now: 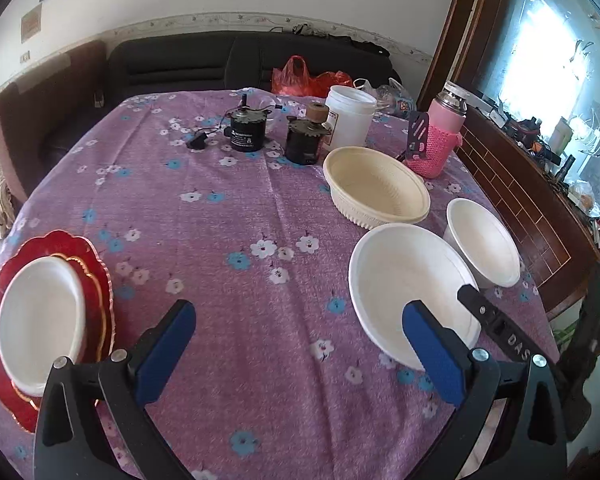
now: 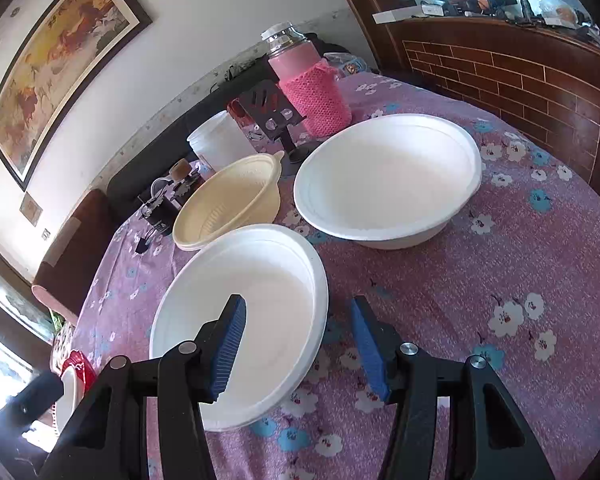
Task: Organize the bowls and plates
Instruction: 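Move both tools toward the large white paper bowl, then grasp the rim of the large white bowl with both grippers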
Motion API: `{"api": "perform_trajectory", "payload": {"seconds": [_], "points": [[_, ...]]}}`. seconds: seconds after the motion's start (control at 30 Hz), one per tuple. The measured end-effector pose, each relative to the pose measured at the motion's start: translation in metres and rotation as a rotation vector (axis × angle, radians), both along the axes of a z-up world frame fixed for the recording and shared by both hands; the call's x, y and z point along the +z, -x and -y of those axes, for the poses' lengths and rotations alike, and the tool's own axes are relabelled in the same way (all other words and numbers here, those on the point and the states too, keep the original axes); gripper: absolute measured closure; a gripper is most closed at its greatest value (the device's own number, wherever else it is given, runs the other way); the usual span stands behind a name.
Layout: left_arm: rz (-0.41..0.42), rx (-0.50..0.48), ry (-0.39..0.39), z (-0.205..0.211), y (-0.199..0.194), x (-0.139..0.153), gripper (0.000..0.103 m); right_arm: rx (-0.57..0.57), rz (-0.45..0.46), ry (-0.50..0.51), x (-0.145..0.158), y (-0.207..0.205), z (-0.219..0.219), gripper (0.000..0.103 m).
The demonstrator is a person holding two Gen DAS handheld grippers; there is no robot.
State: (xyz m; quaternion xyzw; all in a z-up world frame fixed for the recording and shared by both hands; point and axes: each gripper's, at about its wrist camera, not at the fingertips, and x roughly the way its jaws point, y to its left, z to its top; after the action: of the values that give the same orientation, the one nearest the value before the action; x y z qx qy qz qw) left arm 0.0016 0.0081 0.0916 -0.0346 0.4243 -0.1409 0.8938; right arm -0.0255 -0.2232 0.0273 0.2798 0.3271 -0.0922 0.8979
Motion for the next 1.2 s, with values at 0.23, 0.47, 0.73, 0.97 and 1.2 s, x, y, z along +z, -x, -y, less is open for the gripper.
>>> {"api": "perform_trajectory", "payload": {"seconds": [0.23,0.47,0.73,0.97,1.2], "points": [[-0.086,-0.027,0.014,0.028,-0.048,-0.033,0.02,-0.001,-0.024,-0.043,-0.016,-0.005,0.012,0.06],[-0.124,-0.074,-0.004,0.058,-0.061,-0.052,0.023,0.037,-0.05,-0.045,-0.021,-0.011,0.006,0.063],[-0.158,-0.092,-0.059,0.072,-0.064,-0.074,0.055,0.061,-0.081,-0.039,-0.027,-0.018,0.002,0.067],[-0.098,-0.141,-0.104,0.084,-0.048,-0.064,0.09,0.08,-0.076,-0.004,-0.026,-0.019,-0.006,0.088],[-0.015,-0.108,-0.134,0.071,-0.024,-0.046,0.09,0.1,-0.035,0.006,-0.021,-0.015,-0.011,0.089]]}}
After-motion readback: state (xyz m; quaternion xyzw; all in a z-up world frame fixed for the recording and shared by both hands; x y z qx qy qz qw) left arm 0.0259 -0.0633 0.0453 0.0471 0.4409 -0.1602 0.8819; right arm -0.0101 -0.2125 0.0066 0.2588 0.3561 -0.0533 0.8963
